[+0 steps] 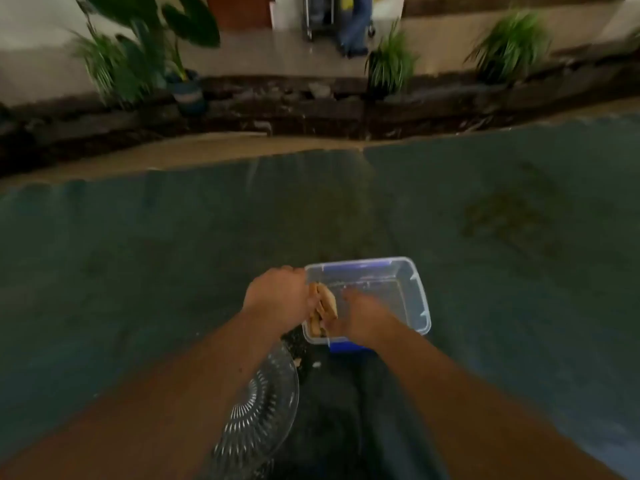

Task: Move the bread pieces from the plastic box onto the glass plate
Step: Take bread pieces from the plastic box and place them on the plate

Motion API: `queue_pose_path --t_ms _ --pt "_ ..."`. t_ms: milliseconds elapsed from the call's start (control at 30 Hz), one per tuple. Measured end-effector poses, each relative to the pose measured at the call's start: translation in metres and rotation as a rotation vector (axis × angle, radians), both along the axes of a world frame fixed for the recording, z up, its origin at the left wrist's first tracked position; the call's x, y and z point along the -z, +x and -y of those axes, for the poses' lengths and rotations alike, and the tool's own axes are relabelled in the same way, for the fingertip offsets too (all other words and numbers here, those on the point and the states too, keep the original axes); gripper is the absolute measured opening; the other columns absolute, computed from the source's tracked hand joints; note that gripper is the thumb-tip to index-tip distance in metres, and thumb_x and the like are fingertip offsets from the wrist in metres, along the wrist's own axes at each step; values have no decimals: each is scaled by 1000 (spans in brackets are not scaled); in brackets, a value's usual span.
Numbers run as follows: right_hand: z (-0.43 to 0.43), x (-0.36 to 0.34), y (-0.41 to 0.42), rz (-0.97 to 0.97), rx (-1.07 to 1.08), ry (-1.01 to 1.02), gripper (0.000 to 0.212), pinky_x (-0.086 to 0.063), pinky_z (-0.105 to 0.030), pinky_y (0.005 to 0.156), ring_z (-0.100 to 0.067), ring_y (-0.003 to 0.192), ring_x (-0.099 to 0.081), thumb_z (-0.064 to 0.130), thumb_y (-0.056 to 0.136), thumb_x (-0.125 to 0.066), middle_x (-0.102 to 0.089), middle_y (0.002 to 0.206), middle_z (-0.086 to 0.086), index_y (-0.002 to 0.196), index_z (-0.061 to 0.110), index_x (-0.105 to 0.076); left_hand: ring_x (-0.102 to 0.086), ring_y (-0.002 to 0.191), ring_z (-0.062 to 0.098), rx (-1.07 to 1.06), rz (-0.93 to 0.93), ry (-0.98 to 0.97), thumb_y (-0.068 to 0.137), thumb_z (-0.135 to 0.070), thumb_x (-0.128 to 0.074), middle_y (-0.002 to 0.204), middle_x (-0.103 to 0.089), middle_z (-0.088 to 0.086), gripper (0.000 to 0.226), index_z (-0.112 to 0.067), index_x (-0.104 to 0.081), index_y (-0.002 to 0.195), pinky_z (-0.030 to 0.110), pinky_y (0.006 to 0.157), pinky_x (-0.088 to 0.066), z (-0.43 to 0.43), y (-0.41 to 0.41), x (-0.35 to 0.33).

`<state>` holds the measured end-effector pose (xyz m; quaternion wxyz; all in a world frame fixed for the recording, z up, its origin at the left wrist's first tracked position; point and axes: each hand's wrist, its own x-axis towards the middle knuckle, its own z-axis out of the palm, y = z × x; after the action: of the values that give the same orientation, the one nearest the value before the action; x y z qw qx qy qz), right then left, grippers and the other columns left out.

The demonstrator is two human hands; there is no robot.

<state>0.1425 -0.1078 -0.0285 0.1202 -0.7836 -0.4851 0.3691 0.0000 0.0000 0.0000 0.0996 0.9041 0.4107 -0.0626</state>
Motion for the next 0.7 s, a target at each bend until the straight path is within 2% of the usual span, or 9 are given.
queue_pose_path --t_ms 67,133,233,333,433,567,700 --pt "-8 17 1 8 12 -46 71 -46 -49 98 -27 108 -61 60 75 -77 -65 118 -1 131 26 -51 -57 78 18 -61 -15 -19 93 -62 -53 91 -61 -1 41 -26 -63 108 36 61 -44 -2 5 14" --pt "-14 24 0 30 -10 -91 72 -48 -49 98 -26 106 -62 62 71 -80 -66 115 -1 127 25 -54 -59 81 18 -108 -8 -46 93 -64 -52 96 -63 0 41 -27 -62 109 37 61 -45 -2 5 26" --pt "-25 29 1 -19 -105 -105 57 -49 -43 95 -24 103 -62 50 79 -81 -67 112 -3 124 24 -57 -56 78 15 -156 15 -86 91 -67 -54 90 -57 -6 39 -31 -58 106 33 55 -39 4 7 38" --pt "-32 26 3 -89 -183 -108 43 -51 -44 96 -22 100 -63 38 86 -78 -68 109 -4 122 22 -61 -51 70 11 -264 62 -145 89 -68 -59 80 -51 -10 38 -34 -47 100 31 51 -33 3 9 41" --pt "-33 25 7 -142 -168 -106 41 -49 -45 99 -22 102 -63 35 89 -75 -68 112 -5 124 20 -61 -49 66 7 -321 86 -181 88 -66 -64 80 -54 -9 40 -32 -46 101 30 49 -33 5 13 43" --pt "-29 28 14 -179 -96 -105 9 -51 -35 83 -14 86 -64 29 95 -68 -68 94 1 101 24 -62 -51 67 7 -366 132 -215 87 -64 -67 80 -55 -10 41 -33 -46 104 29 49 -33 9 16 41" --pt "-25 20 8 -63 6 -76 15 -54 -36 84 -20 87 -65 26 98 -62 -70 97 -4 104 14 -68 -58 82 16 -387 177 -213 85 -73 -62 95 -59 -5 52 -30 -55 112 31 55 -39 15 20 37"
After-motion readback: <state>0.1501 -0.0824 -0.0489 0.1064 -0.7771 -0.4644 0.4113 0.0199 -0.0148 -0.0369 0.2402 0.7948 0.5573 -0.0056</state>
